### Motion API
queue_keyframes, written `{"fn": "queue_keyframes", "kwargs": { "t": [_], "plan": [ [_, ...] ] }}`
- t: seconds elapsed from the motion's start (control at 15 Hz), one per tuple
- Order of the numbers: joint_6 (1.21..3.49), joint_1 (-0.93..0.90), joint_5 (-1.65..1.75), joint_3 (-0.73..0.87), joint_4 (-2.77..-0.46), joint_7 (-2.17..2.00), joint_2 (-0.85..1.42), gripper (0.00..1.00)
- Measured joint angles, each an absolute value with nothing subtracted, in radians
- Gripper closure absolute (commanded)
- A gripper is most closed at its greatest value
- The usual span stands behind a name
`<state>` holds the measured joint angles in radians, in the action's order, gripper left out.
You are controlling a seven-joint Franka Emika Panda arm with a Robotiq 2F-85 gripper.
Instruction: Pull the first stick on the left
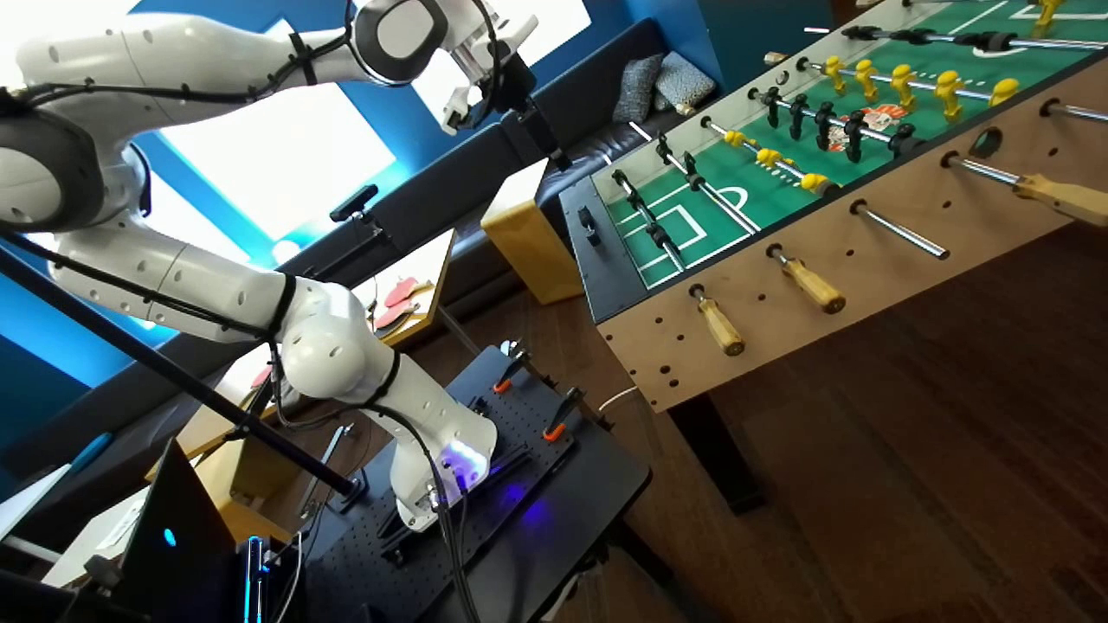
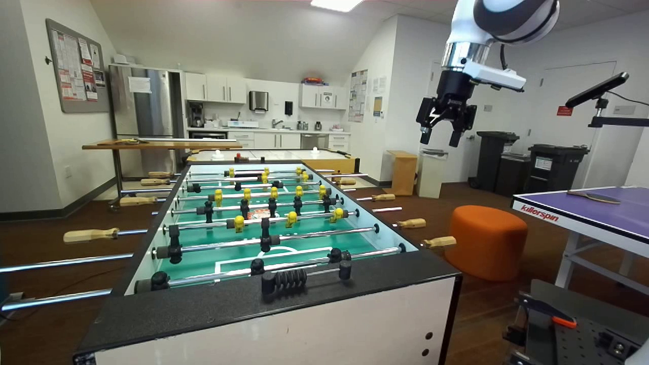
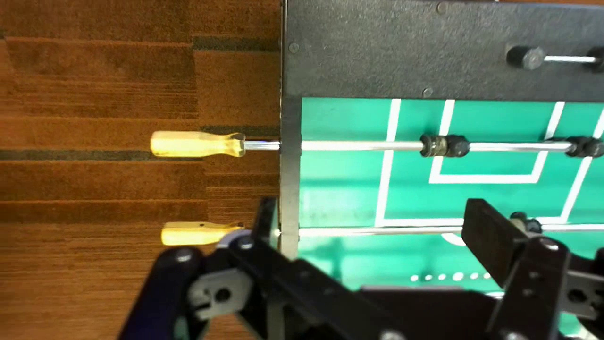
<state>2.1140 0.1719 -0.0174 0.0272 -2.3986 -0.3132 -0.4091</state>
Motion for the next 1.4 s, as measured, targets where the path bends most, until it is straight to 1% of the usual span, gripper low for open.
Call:
{"fn": "queue_keyframes", "kwargs": {
  "t": [0.27,0.8,1.4],
  "plan": [
    [2.169,0.213,0.027,0.027,-2.395,-0.456,-0.309,0.00],
    [2.173,0.212,0.027,0.028,-2.396,-0.481,-0.314,0.00],
    [2.350,0.285,0.028,0.078,-2.474,-0.851,-0.242,0.00]
  ]
}}
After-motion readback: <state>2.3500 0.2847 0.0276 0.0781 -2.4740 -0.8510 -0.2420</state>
